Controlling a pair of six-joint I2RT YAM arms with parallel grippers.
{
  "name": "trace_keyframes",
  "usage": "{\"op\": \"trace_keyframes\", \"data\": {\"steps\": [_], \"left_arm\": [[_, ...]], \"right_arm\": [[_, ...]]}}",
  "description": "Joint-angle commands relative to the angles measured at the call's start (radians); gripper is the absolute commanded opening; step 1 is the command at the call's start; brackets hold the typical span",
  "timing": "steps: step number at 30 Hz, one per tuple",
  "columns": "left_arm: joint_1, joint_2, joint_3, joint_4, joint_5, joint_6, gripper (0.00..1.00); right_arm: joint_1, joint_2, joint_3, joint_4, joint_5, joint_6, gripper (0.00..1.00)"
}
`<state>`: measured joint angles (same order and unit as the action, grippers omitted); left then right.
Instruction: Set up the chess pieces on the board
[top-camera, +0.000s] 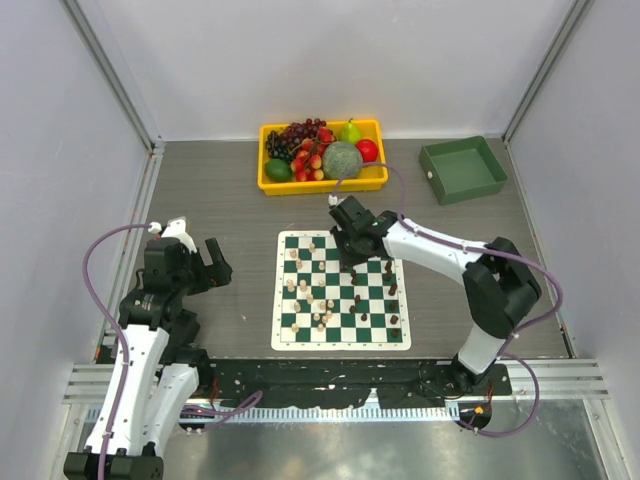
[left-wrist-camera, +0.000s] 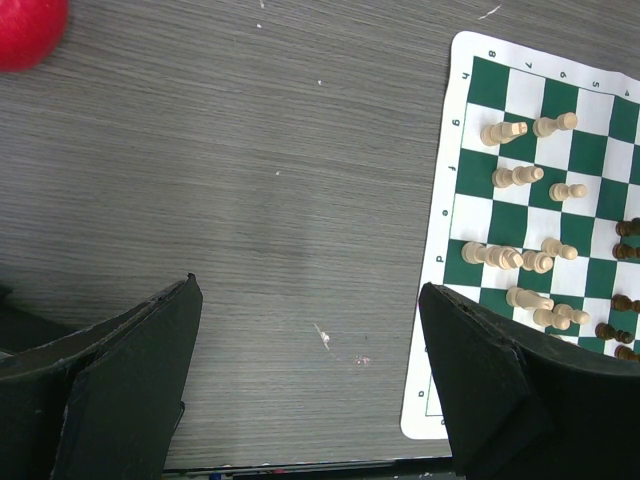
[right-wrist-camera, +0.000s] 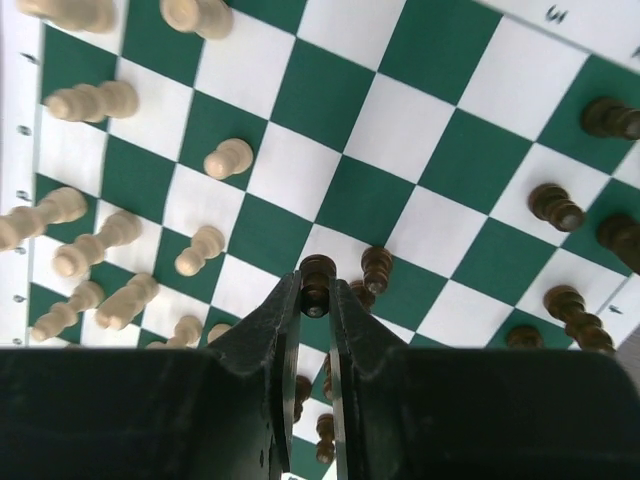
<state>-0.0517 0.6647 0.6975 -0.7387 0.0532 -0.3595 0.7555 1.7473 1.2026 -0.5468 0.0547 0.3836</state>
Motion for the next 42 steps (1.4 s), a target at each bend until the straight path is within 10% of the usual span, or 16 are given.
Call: {"op": "trace_keyframes", "data": {"steps": [1,42], "left_arm": [[0.004,-0.008,0.03,0.007,0.0,-0.006,0.98],[0.004,-0.007,0.02,0.015,0.011,-0.018,0.98]], "right_arm": [[0.004,-0.153,0.019,0.001,0.083,0.012,0.15],[-0.166,-0.083,-0.159,0.085,0.148,0.064,0.16]]}}
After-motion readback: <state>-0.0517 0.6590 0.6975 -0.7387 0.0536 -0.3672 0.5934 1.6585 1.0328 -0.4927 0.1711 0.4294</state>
